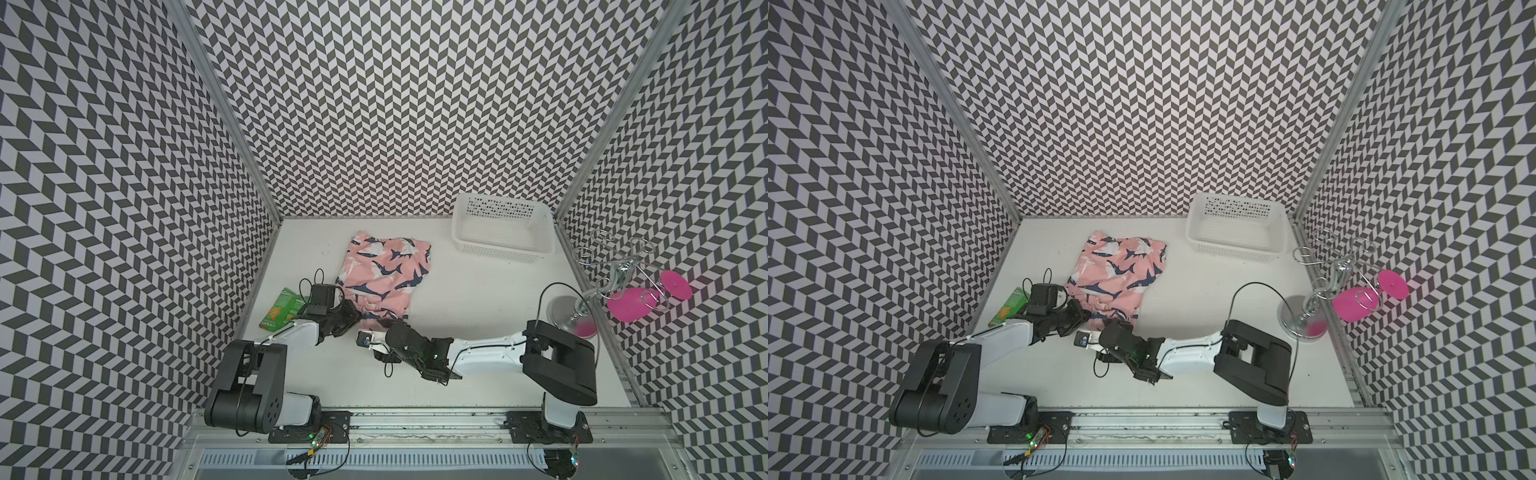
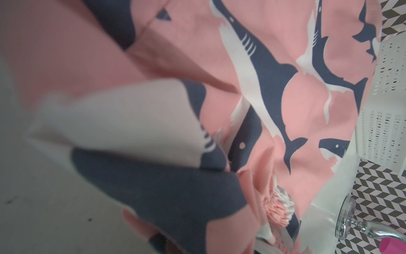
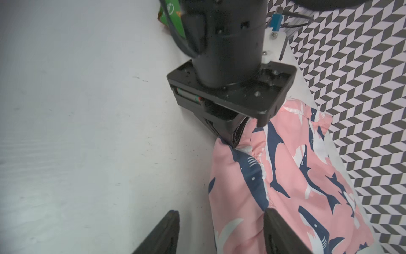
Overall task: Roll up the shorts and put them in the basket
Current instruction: Roll the shorts at the center of the board.
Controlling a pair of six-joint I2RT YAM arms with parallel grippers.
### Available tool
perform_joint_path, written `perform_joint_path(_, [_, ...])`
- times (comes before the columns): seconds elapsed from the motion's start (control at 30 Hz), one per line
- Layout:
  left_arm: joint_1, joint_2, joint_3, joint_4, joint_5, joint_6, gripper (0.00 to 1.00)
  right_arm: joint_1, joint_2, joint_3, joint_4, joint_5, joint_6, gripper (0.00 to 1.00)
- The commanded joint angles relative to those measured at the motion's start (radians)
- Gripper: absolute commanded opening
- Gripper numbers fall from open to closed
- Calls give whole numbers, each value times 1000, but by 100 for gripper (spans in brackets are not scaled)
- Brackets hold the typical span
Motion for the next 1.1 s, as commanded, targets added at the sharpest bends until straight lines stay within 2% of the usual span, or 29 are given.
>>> perform_joint_path(0.0, [7,-18,28,-39,24,25,0,16,47,8,91,101,-81,66])
perform_joint_path(0.3, [16,-20,36,-39,61,24,0,0,199,68,144,176,-132,65])
perform_joint_path(0.4, [18,-21,38,-37,79,25,0,-19,215,84,145,156,-131,58])
perform_joint_path(0.47, [19,-20,39,-42,84,27,0,-35,220,108,101,126,-106,43])
perform_joint_path(0.53, [23,-23,40,-41,86,27,0,-57,226,152,0,50,-65,14])
perform_joint_path(0.57, [27,-24,40,-38,86,27,0,-67,226,174,-51,9,-40,5])
perform_joint_path(0.6, [31,-27,40,-35,84,28,0,-79,223,195,-102,-46,-12,0])
perform_joint_path(0.63, [36,-30,41,-34,84,30,1,-90,218,211,-151,-96,14,0])
perform_joint_path(0.67, [42,-33,44,-34,79,34,12,-100,213,226,-198,-138,33,0])
perform_joint_path(0.73, [59,-55,54,-49,53,36,46,-121,214,271,-306,-236,92,0])
perform_joint_path(0.8, [81,-90,59,-59,30,31,61,-140,226,321,-403,-339,141,0])
perform_joint_path(0.9, [119,-168,70,-110,-19,28,73,-152,255,387,-496,-395,206,0])
perform_joint_path(1.07, [157,-329,53,-177,-75,36,76,-199,297,483,-627,-639,301,0])
